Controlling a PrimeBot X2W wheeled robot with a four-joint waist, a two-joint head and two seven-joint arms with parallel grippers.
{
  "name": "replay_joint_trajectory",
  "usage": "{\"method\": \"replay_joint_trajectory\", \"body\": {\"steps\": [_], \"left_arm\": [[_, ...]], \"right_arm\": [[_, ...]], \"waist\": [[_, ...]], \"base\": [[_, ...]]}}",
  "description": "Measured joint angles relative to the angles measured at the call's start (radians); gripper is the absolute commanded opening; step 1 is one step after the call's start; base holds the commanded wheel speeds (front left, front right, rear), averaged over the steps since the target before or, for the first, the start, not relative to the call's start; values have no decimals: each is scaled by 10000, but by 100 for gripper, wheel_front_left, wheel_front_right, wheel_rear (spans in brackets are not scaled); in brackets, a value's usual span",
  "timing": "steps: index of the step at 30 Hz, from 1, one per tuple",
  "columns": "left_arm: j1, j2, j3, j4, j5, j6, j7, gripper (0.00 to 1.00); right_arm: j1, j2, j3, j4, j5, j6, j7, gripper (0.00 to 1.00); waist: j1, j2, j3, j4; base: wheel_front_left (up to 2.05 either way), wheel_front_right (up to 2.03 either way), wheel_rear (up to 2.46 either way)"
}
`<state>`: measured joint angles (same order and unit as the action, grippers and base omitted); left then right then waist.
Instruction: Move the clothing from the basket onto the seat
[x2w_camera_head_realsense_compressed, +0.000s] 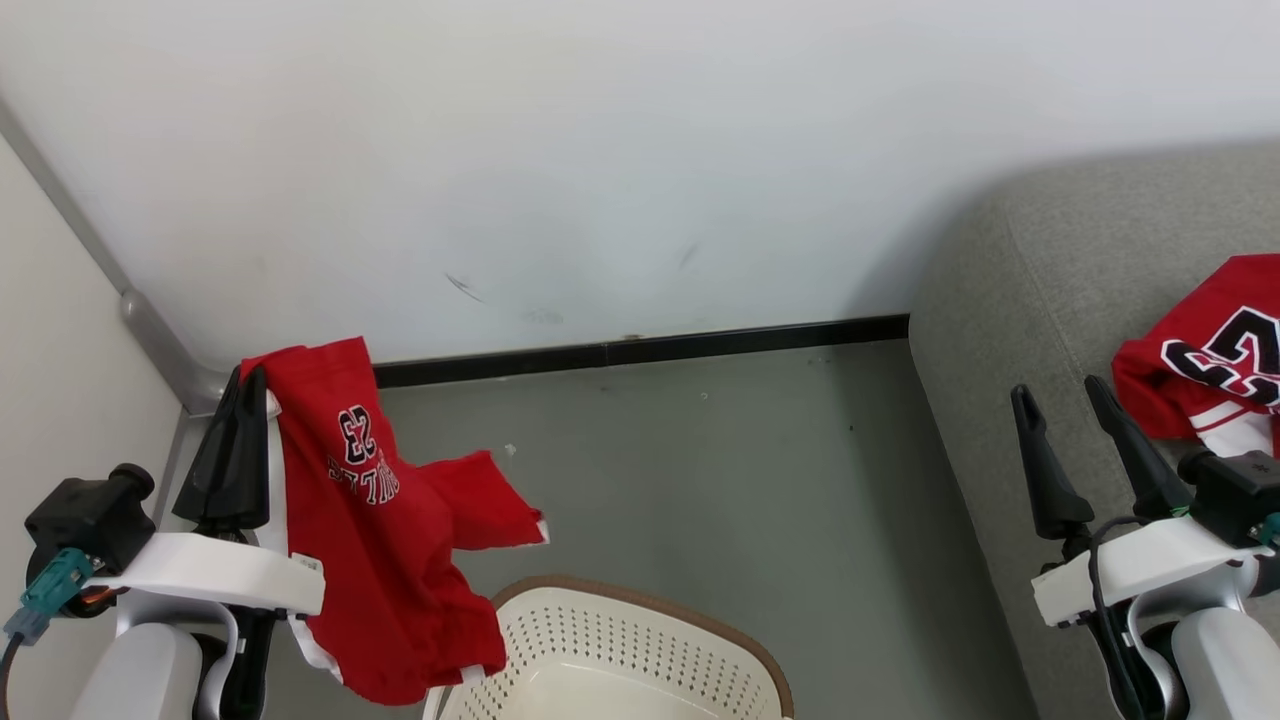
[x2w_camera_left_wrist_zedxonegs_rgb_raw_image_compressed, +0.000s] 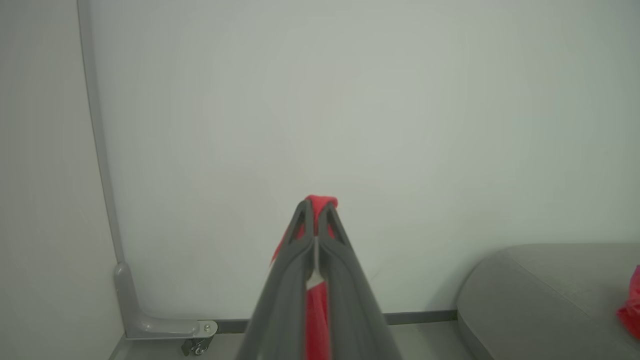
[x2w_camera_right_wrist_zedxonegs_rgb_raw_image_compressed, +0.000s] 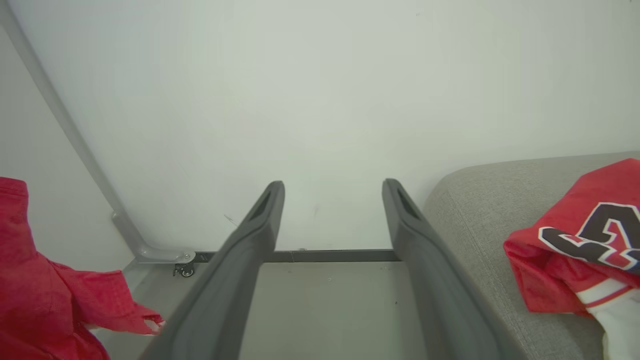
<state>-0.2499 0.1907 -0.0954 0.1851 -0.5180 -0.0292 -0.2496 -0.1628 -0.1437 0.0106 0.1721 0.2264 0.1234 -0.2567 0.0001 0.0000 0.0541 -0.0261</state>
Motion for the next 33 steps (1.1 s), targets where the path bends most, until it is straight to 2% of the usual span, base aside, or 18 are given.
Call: {"method": "replay_joint_trajectory", "body": {"steps": [21, 27, 33], "left_arm": [[556, -46, -130, -236, 102, -6, 0, 0], [533, -42, -261, -522, 121, -15, 0, 0], [121, -77, -629, -955, 234, -242, 17, 0]], "right_arm": [[591, -125, 265, 128, 115, 0, 0, 100], [597, -234, 769, 128, 299, 0, 0, 100], [559, -278, 1624, 50, 443, 0, 0, 100]], "waist": [[0, 0, -555, -14], [0, 0, -479, 8], [0, 0, -351, 52]], "base": [[0, 0, 0], [0, 0, 0], [0, 0, 0]]}}
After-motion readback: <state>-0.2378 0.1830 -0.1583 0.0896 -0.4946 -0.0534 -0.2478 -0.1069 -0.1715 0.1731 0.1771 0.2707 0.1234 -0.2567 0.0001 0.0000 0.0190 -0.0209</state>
